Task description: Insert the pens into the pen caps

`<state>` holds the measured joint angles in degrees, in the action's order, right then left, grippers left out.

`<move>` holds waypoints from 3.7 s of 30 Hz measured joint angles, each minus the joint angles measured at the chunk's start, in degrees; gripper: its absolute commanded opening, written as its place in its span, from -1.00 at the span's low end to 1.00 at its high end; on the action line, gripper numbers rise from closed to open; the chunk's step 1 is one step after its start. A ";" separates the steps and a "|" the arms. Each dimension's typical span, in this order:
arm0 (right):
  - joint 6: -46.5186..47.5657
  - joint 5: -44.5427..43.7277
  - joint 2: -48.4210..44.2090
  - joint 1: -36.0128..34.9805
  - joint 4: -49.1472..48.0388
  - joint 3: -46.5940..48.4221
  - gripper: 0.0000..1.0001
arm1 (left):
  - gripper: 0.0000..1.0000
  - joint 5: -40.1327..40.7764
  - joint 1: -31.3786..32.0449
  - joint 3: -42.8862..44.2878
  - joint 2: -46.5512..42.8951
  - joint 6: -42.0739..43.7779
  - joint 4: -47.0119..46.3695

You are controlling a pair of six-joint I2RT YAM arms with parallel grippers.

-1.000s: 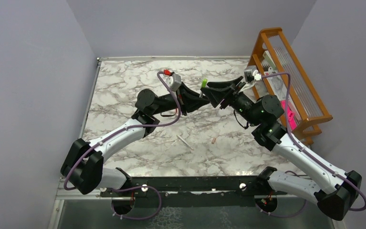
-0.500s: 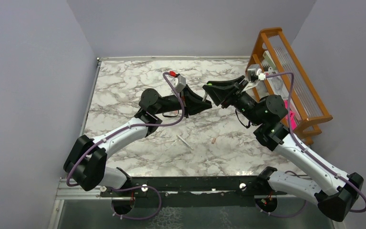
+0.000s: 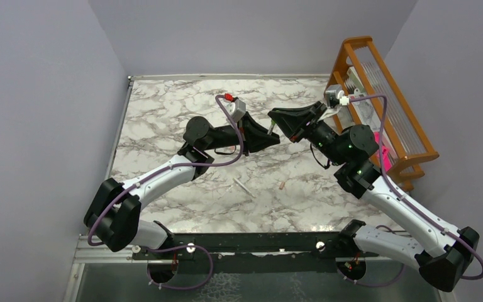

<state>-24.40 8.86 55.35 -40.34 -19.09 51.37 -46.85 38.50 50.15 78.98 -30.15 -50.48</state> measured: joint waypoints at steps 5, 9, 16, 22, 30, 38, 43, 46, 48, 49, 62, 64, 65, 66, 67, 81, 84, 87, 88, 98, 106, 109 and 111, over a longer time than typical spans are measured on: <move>0.11 -0.22 0.00 0.00 0.74 -0.02 -0.98 | -1.00 -0.07 -0.02 0.00 0.02 -0.63 0.55; 0.04 -0.37 0.02 0.02 1.55 -0.02 -0.98 | -1.00 -0.07 -0.02 0.00 0.02 -0.83 1.22; -0.68 -0.37 -0.07 0.81 1.40 -0.50 -0.98 | -1.00 -0.39 0.00 2.36 0.94 -0.31 3.89; -2.82 -0.48 -1.66 1.64 -4.20 -4.59 -0.98 | -1.00 -1.18 0.48 5.11 1.62 0.94 7.28; -4.04 -0.92 -1.68 2.43 -9.11 -7.39 -0.98 | -1.00 -2.56 0.50 7.67 3.04 1.95 9.81; -4.85 -2.43 -1.64 2.86 -12.98 -9.90 -0.98 | -1.00 -4.22 0.50 10.25 4.83 2.47 12.66; -4.87 -2.58 -1.57 2.97 -14.12 -10.32 -0.98 | -1.00 -5.42 0.48 11.54 5.68 2.43 12.68; -4.87 -2.58 -1.60 2.97 -14.91 -10.40 -0.98 | -1.00 -5.66 0.46 11.54 5.68 2.45 12.68; -4.94 -2.60 -1.88 2.97 -15.08 -10.54 -0.98 | -1.00 -5.84 0.46 11.43 5.68 2.45 12.63; -4.96 -2.58 -2.08 2.97 -14.97 -10.56 -0.98 | -1.00 -5.95 0.46 11.21 5.68 2.45 12.37; -4.31 -5.68 -14.56 0.15 0.50 -10.69 0.14 | -1.00 -0.02 0.57 -1.36 3.54 5.14 4.70; -3.34 -7.28 -16.94 0.13 1.99 -10.03 0.15 | -1.00 2.93 0.39 -2.10 3.91 5.84 5.66; -2.71 -8.26 -17.97 0.13 3.08 -9.18 0.15 | -1.00 5.07 0.22 -2.14 4.52 6.16 6.47; -2.16 -9.22 -18.56 0.15 4.07 -8.15 0.15 | -1.00 7.30 0.11 -2.08 5.35 6.36 7.30; -1.75 -10.03 -18.80 0.15 4.96 -7.15 0.15 | -1.00 9.92 -0.04 -1.95 6.29 6.51 8.46; -2.56 -12.00 -16.17 0.15 15.72 -14.43 0.15 | -1.00 46.42 -3.17 20.15 28.22 4.13 42.86; -2.56 -11.98 -15.45 0.15 15.74 -14.45 0.15 | -0.96 50.42 -3.48 22.58 32.33 2.86 47.52; -2.54 -11.98 -15.02 0.15 15.74 -14.45 0.15 | -0.87 53.13 -3.52 23.28 34.73 1.95 50.64; -2.54 -11.98 -14.86 0.15 15.74 -14.49 0.15 | -0.85 54.16 -3.52 23.30 35.26 1.57 51.71; -2.58 -11.96 -14.47 0.15 15.72 -16.98 0.15 | -0.49 58.71 -4.26 23.65 36.04 0.72 55.32; -2.14 -11.52 -12.74 0.15 15.72 -17.27 0.08 | -0.44 59.21 -4.42 23.98 36.22 0.70 55.45; -0.44 -10.73 -10.45 0.15 16.26 -17.27 0.14 | -0.39 59.17 -4.44 23.98 36.15 0.74 55.52; 0.90 -9.97 -9.14 0.15 16.65 -17.44 0.16 | -0.37 59.08 -4.42 23.89 35.80 1.20 55.89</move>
<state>-23.51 -1.10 46.22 -40.18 -2.44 33.93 12.23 34.09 74.04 114.78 -28.95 5.41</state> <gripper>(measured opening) 0.563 0.297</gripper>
